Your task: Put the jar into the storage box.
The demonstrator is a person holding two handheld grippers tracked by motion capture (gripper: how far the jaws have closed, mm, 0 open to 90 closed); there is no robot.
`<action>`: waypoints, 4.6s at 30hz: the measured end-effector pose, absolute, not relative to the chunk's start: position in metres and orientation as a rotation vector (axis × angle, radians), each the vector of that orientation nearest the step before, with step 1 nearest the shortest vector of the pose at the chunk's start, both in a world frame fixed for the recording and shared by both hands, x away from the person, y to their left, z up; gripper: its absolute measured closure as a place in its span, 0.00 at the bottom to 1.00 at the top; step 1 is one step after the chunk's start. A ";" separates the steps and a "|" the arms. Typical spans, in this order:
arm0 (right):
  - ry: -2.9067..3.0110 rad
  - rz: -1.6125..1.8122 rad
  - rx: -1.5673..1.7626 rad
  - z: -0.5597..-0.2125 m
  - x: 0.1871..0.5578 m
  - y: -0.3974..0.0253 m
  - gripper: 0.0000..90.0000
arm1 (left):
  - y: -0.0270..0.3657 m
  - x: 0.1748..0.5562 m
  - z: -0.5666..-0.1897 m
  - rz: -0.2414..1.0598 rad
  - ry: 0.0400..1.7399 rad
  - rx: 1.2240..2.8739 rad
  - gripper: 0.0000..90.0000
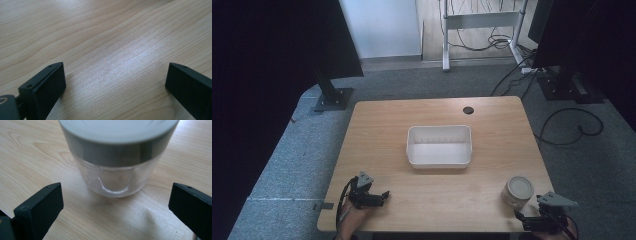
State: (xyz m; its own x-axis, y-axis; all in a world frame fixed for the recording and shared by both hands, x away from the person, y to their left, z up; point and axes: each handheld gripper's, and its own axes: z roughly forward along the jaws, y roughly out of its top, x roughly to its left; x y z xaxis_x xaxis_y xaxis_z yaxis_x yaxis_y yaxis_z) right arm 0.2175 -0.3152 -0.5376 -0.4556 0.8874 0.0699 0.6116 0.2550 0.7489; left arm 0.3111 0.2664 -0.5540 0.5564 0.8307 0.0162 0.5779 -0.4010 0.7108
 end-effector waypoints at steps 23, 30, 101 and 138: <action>2.132 1.041 1.330 -0.531 0.237 -0.306 0.00 | 0.265 0.311 -0.554 0.499 1.148 2.120 0.03; 2.133 1.039 1.335 -0.533 0.244 -0.302 0.00 | 0.265 0.311 -0.554 0.501 1.152 2.119 0.02; 2.142 1.118 1.220 -0.505 0.283 -0.232 0.11 | 0.265 0.311 -0.554 0.501 1.154 2.118 0.02; 2.238 1.188 1.076 -0.505 0.298 -0.162 0.11 | 0.265 0.311 -0.554 0.501 1.153 2.119 0.02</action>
